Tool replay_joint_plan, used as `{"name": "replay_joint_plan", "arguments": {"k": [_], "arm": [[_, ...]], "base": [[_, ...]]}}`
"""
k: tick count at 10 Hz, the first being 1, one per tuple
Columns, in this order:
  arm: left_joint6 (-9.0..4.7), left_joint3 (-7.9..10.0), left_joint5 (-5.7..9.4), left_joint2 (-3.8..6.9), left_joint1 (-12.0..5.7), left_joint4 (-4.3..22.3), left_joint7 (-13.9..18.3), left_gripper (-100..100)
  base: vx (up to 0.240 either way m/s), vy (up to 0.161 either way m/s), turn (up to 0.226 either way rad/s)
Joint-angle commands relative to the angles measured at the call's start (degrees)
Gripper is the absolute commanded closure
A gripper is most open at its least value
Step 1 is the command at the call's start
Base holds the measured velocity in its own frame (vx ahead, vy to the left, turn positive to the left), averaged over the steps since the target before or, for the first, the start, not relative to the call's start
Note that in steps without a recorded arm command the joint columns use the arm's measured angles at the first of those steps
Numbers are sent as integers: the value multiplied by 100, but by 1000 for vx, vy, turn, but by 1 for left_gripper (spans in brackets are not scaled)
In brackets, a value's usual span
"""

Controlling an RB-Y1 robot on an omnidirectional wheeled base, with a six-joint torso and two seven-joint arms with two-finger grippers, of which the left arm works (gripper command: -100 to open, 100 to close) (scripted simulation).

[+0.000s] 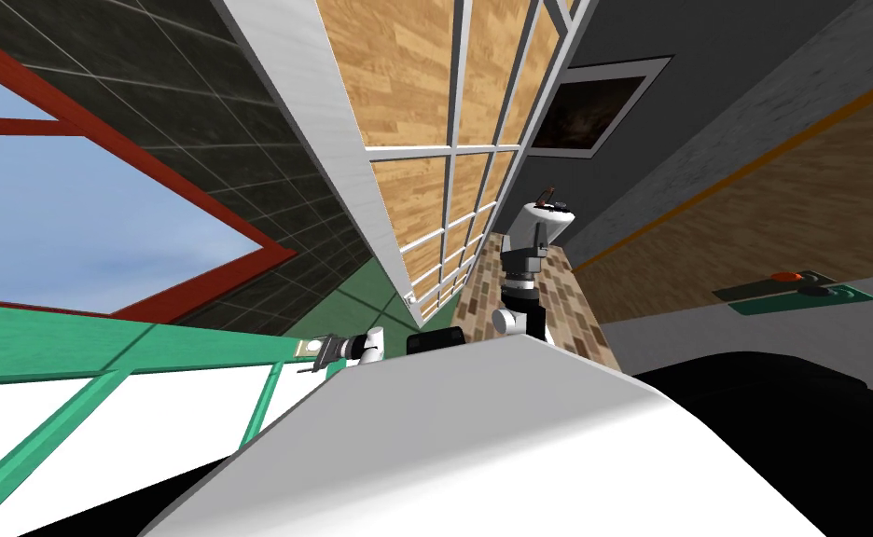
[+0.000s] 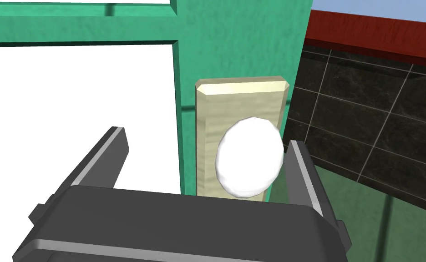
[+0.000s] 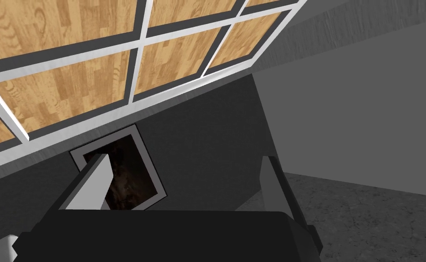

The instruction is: Push the door open

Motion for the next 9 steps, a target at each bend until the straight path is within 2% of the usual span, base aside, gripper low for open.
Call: {"name": "replay_joint_plan", "arguments": {"k": [1,2,3,4,7,8,9], "arm": [[-202,211,110,27,-18,23,32,100],[-202,211,110,27,-18,23,32,100],[-290,358,187,10,-54,56,12,100],[-290,358,187,10,-54,56,12,100],[-541,771,405,-58,-160,148,-44,100],[-541,771,405,-58,-160,148,-44,100],[-617,895,470,-86,-194,176,-61,100]], "base": [[15,30,-110],[9,45,-75],[9,64,-148],[13,57,-59],[20,99,-167],[27,90,-66],[17,83,-102]]}}
